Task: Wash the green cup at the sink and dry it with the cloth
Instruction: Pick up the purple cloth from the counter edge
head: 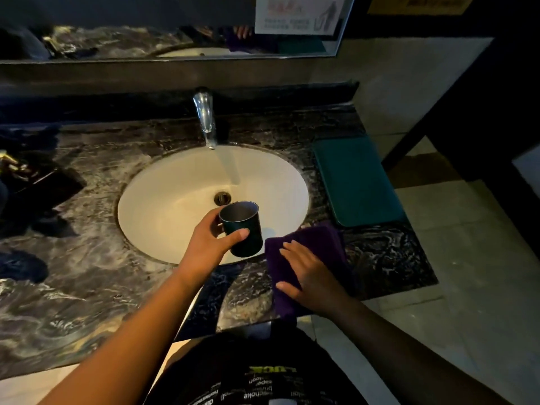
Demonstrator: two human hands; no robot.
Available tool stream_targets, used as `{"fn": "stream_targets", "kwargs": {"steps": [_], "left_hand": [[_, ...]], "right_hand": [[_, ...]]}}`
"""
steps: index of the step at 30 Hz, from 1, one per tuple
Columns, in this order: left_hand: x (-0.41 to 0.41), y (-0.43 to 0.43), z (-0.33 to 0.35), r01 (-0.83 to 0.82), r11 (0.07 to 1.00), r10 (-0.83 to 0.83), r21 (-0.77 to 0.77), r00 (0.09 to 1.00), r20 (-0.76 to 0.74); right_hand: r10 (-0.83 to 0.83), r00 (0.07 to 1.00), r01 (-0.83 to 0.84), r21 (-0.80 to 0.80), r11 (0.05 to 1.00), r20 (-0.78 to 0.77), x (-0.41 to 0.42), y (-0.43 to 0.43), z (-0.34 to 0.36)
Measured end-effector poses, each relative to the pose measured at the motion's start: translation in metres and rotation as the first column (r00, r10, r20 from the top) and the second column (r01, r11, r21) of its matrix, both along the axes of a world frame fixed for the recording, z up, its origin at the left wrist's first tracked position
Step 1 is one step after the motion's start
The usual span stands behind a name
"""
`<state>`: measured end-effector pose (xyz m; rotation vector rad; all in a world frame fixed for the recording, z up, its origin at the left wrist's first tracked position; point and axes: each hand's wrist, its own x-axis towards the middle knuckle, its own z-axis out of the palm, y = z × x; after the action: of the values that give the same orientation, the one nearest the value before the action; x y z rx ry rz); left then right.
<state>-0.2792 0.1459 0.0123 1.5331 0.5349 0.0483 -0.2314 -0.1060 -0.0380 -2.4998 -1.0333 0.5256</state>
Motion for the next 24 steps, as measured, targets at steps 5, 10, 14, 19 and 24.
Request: {"fn": "stream_targets", "kwargs": {"steps": [5,10,14,19,24], "left_hand": [[-0.015,-0.006,-0.009,-0.023,1.000,0.023,0.003,0.999,-0.039],[-0.022,-0.006,-0.014,-0.119,0.993,0.120,0.020,0.990,-0.073],[-0.019,-0.004,-0.014,-0.190,0.981,0.192,0.038,0.980,-0.049],[-0.016,-0.002,-0.014,-0.199,0.979,0.201,0.030,0.979,-0.048],[-0.013,-0.001,-0.012,-0.179,0.984,0.179,0.007,0.983,-0.043]], "right_hand": [[0.218,0.961,-0.192,-0.157,0.969,0.172,-0.018,-0.009,-0.022],[0.317,0.929,-0.257,-0.279,0.925,0.192,-0.017,-0.014,-0.030],[0.378,0.896,-0.284,-0.353,0.891,0.232,-0.016,-0.014,-0.036],[0.398,0.885,-0.294,-0.375,0.879,0.240,-0.016,-0.014,-0.037],[0.406,0.895,-0.331,-0.335,0.882,0.185,-0.020,-0.016,-0.029]]}}
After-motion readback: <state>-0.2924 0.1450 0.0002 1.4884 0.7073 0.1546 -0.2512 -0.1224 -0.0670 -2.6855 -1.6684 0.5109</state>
